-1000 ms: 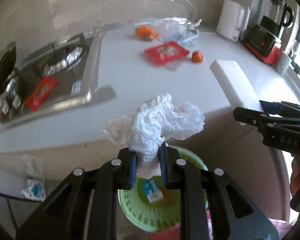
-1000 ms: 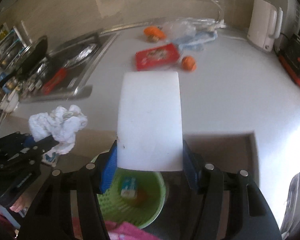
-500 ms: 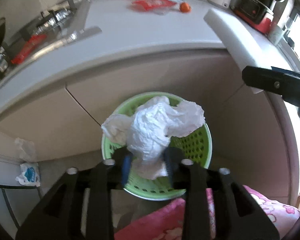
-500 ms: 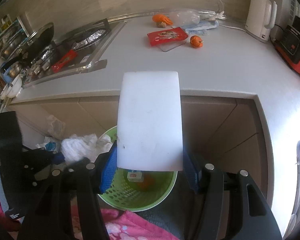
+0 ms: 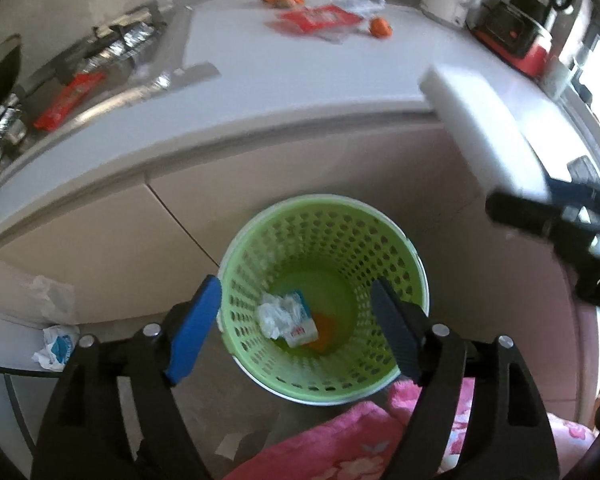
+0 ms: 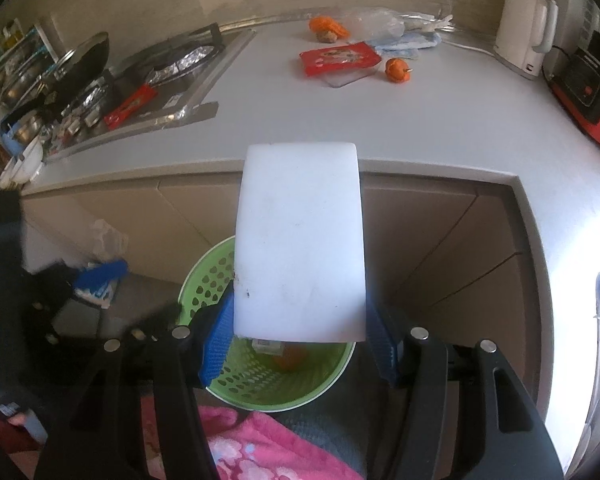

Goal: Collect trash
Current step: 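Carry tissue and sponge over the green basket and release both, then move both tools back over the counter toward the small orange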

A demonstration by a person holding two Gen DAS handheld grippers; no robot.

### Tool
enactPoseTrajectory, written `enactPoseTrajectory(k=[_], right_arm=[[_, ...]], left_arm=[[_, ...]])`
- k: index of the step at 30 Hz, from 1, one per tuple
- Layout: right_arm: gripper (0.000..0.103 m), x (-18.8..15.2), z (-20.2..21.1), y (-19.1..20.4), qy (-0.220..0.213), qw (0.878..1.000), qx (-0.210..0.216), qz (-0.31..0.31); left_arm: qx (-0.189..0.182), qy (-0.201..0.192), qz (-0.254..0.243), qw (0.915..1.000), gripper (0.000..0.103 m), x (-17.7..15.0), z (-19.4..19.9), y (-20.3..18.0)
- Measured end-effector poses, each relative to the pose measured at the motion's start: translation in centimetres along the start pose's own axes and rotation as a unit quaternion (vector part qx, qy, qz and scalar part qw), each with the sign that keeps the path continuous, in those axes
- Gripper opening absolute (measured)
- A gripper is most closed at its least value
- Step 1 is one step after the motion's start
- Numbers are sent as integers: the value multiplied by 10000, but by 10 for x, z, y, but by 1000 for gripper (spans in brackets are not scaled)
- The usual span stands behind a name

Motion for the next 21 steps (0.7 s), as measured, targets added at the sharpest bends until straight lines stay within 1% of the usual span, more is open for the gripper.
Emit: enactPoseTrajectory(k=[5, 8, 9, 10, 12, 17, 21], right_arm=[[60, -9, -21, 10, 298, 9991, 181, 252], [61, -18, -35, 20, 560, 9968, 371, 442], [67, -21, -41, 25, 688, 9952, 452, 533], [77, -23, -46, 28, 777, 9940, 496, 595], [85, -25, -51, 31, 867, 9928, 517, 645], [87, -16, -49, 20, 780, 9942, 441, 591], [87, 2, -43, -5, 566, 9970, 308, 419]], left_arm=[[289, -512, 204, 9981, 84, 24, 23, 20], [428, -715, 316, 9960, 87, 34, 32, 31], [474, -773, 364, 9952, 88, 40, 34, 36], [490, -788, 382, 9950, 88, 42, 35, 38], [517, -815, 439, 9944, 88, 48, 35, 42], [459, -749, 528, 9947, 88, 60, 27, 40], [423, -733, 488, 9952, 88, 68, 22, 31]])
Point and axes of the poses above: each gripper's, at about its wrist camera, not at the fingertips, and z roughly against the way its jaws point, y to its left, x to its top, the point moved 5 cm from there along -z, roughly the way its jaws point, and after that the axes turned 12 degrees about z, right-handed, at the moved point
